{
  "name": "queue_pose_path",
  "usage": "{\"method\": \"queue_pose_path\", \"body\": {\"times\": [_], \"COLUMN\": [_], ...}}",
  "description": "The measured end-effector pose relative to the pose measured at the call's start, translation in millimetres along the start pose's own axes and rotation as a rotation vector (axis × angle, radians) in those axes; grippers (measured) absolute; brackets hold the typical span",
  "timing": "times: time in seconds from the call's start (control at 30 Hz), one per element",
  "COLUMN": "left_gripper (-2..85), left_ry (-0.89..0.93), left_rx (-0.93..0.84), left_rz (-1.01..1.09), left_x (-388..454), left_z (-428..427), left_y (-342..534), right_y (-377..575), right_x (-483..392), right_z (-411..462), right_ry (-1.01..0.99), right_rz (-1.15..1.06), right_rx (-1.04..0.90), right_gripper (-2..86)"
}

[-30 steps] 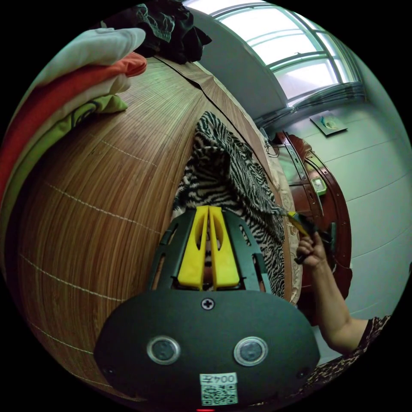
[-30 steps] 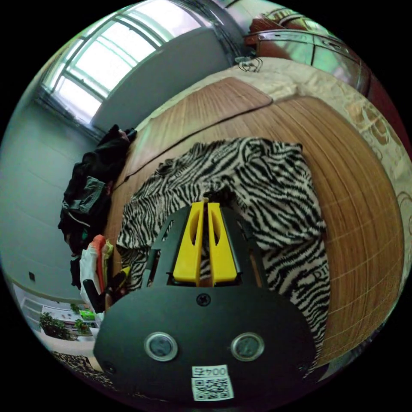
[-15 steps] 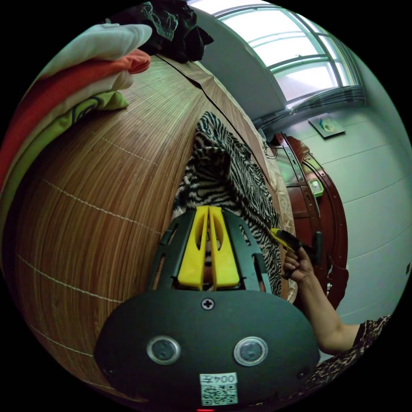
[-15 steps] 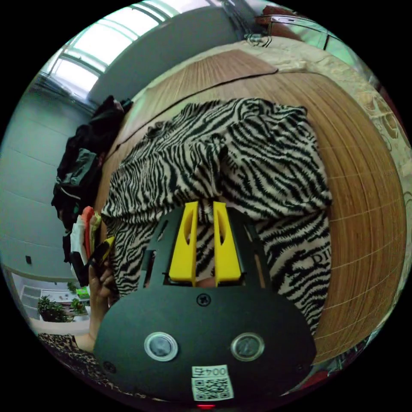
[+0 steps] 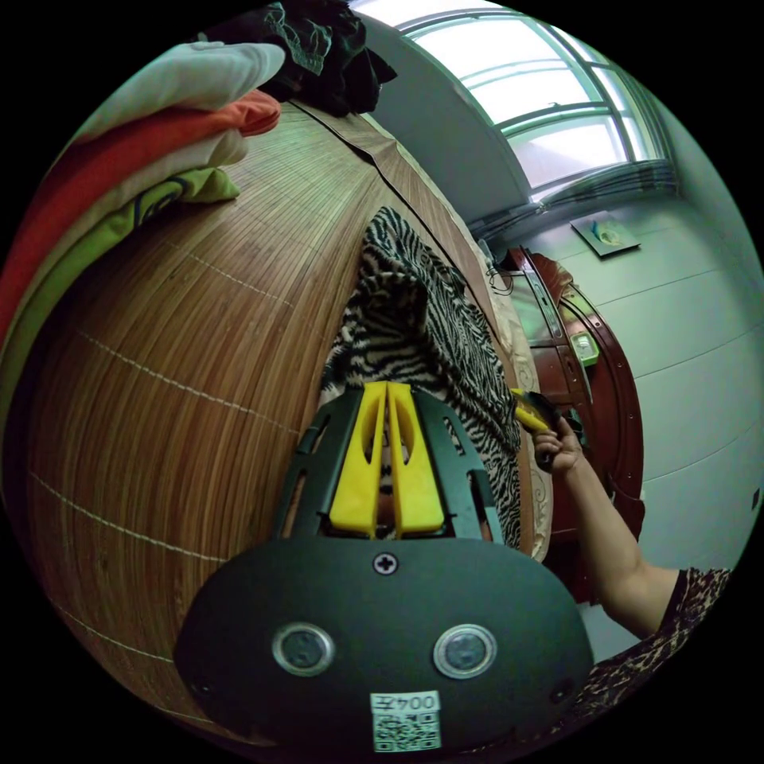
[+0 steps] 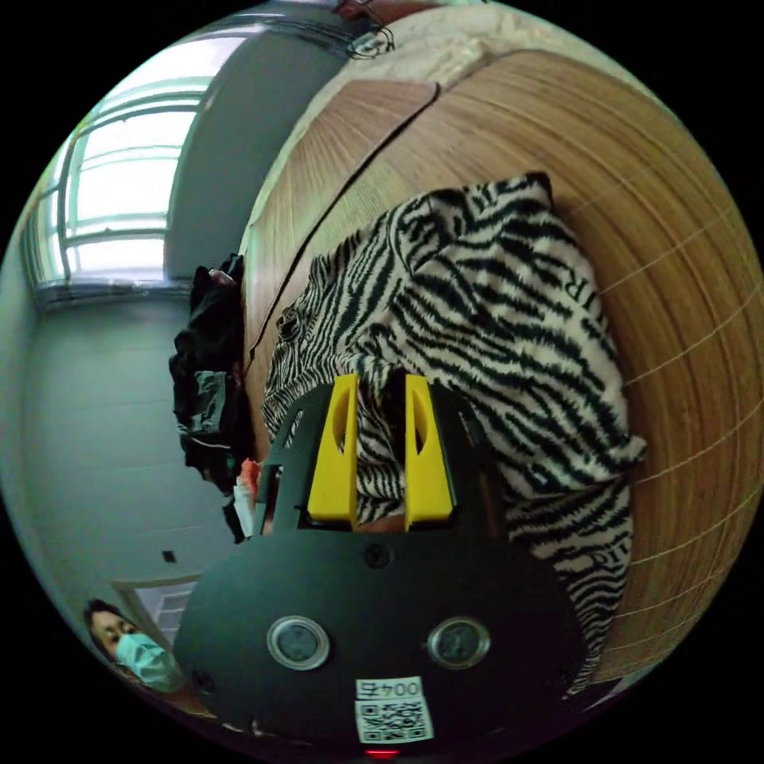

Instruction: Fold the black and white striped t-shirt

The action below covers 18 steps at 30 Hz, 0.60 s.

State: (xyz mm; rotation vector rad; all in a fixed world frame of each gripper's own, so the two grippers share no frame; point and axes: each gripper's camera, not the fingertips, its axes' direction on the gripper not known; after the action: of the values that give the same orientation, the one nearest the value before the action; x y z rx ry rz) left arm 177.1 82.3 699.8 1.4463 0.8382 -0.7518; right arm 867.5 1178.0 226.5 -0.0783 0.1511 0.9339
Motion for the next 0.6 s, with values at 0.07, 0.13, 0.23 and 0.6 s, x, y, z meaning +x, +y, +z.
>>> {"method": "queue_pose_path", "body": {"times": [0.07, 0.13, 0.23, 0.6], "left_gripper": [0.2, 0.2, 0.2, 0.2], "left_ry": [-0.001, -0.002, 0.0, 0.005], "left_rx": [0.0, 0.001, 0.001, 0.004], "left_rz": [0.001, 0.002, 0.001, -0.002], "left_x": [-1.3, -3.3, -5.5, -13.3], "left_z": [-1.4, -3.7, -6.1, -19.9], "left_y": [-1.7, -3.9, -6.4, -19.0], "right_y": [-3.7, 0.8, 28.6, 106.8], "right_x": [-7.1, -16.6, -59.9, -169.2], "right_z": [13.0, 12.6, 4.3, 68.7], "right_ry": [-0.016, -0.017, 0.018, 0.906], "right_rz": [0.031, 0.025, -0.185, -0.872], "right_rx": [-0.033, 0.026, 0.164, 0.345], "right_gripper": [7.7, 5.1, 3.6, 5.2]}}
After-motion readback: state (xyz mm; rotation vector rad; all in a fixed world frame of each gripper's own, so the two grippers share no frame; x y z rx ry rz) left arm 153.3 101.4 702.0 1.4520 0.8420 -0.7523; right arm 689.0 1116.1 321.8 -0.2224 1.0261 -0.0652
